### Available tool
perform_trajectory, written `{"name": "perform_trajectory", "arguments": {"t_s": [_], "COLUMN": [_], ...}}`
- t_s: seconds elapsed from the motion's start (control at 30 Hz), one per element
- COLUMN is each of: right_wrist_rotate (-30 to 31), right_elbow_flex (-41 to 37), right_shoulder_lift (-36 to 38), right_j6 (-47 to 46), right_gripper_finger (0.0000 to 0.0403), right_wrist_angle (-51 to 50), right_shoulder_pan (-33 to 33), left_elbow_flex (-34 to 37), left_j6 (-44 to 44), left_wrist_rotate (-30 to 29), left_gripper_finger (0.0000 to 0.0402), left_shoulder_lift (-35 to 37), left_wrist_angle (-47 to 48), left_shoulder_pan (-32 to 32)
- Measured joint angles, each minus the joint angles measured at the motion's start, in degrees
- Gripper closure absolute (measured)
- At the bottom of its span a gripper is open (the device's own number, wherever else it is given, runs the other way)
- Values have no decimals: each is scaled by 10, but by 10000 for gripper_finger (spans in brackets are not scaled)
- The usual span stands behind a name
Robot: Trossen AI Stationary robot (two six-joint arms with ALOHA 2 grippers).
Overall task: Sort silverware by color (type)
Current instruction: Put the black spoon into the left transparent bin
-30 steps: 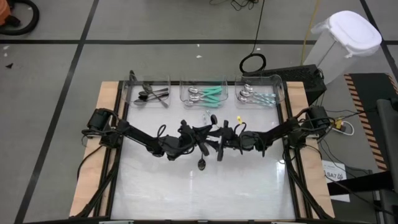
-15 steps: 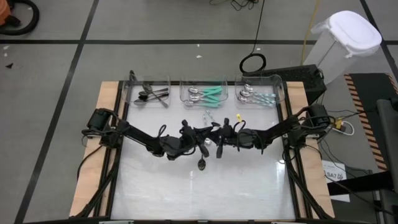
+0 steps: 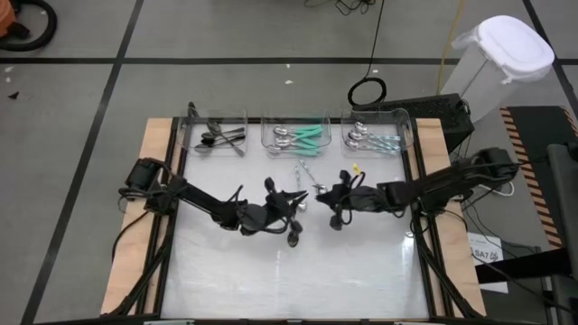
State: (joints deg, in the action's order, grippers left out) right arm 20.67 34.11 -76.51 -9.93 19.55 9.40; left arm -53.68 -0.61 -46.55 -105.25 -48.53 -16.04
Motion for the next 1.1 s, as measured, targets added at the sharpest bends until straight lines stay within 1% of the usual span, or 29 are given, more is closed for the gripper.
{"name": "perform_trajectory", "arguments": {"t_s": [0.17,0.23,0.33,0.4,0.47,0.57,0.63,0.7,0.73,0.9,1.0,1.1], "right_wrist_rotate": [0,1,0,0,1,1,-1,-16,-26,-60,-85,-109], "right_elbow_flex": [0,0,0,0,0,0,0,0,0,0,0,0], "right_shoulder_lift": [61,75,79,78,74,71,68,67,67,67,67,67], "right_j6": [-36,-51,-71,-81,-87,-89,-89,-89,-90,-92,-94,-96], "right_gripper_finger": [400,400,400,400,400,400,400,400,400,400,399,399], "right_wrist_angle": [-155,-193,-227,-243,-249,-257,-250,-261,-263,-266,-270,-285], "right_shoulder_pan": [12,19,31,37,42,47,48,48,48,50,52,53], "left_elbow_flex": [0,-1,-20,-44,-76,-147,-204,-259,-289,-426,-505,-585], "left_j6": [-106,-130,-154,-164,-164,-134,-115,-120,-133,-246,-335,-410], "left_wrist_rotate": [0,0,0,7,15,16,16,16,16,16,12,-33], "left_gripper_finger": [362,362,362,362,361,351,336,315,305,255,239,236], "left_shoulder_lift": [1,1,1,1,1,-1,-16,-40,-57,-150,-215,-278], "left_wrist_angle": [-5,-6,0,37,111,268,362,451,479,587,655,722], "left_shoulder_pan": [-15,-22,-29,-33,-36,-41,-44,-50,-53,-66,-71,-73]}}
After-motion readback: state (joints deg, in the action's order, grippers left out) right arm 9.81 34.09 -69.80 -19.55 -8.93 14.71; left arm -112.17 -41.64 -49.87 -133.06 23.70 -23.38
